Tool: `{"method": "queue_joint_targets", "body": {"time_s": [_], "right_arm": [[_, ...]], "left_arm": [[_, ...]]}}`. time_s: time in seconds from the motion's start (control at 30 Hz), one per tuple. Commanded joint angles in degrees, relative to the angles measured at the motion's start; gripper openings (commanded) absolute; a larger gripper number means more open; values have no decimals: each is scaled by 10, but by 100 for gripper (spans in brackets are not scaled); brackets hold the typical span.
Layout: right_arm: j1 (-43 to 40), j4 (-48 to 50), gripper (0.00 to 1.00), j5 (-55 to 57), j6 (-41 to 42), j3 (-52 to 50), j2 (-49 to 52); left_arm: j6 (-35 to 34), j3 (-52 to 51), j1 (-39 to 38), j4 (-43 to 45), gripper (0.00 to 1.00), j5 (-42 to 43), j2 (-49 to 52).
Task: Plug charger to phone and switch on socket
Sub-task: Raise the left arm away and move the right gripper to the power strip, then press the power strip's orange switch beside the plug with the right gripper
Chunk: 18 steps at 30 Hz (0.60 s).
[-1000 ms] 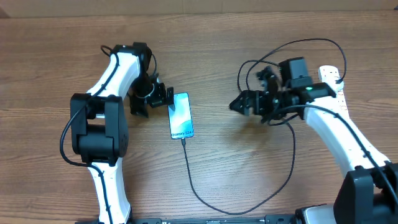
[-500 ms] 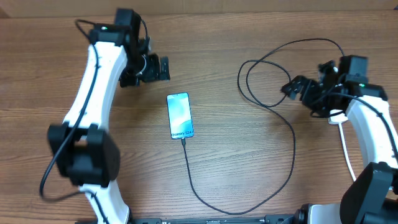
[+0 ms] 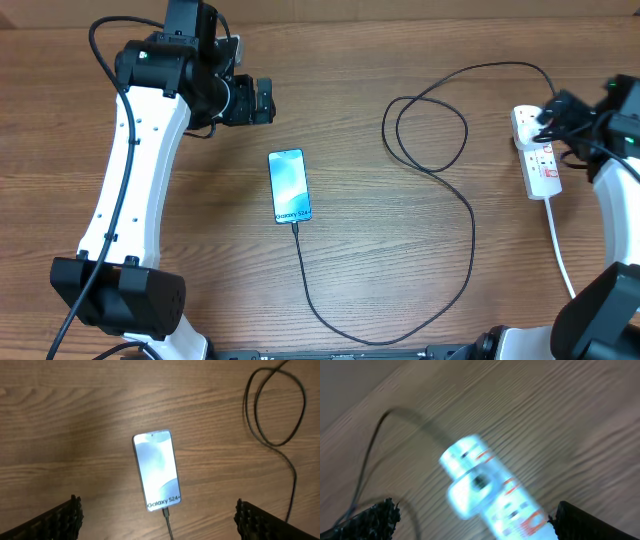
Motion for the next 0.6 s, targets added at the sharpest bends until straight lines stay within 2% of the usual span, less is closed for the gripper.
{"method": "queue_joint_targets", "body": {"time_s": [0.0, 0.03, 0.07, 0.1, 0.57], "right_arm": [[-27, 26, 100, 26, 11, 12, 10], [-32, 34, 90, 14, 11, 12, 21], [-36, 39, 38, 1, 11, 12, 33], [-41, 49, 4, -22, 12, 12, 57], [-42, 78, 4, -44, 31, 12, 155]], "left_arm": [[15, 5, 0, -8, 100, -5, 0], [15, 5, 0, -10, 100, -2, 0], [15, 5, 0, -12, 100, 3, 0], [15, 5, 0, -12, 100, 13, 0], [15, 5, -1, -12, 100, 25, 0]]}}
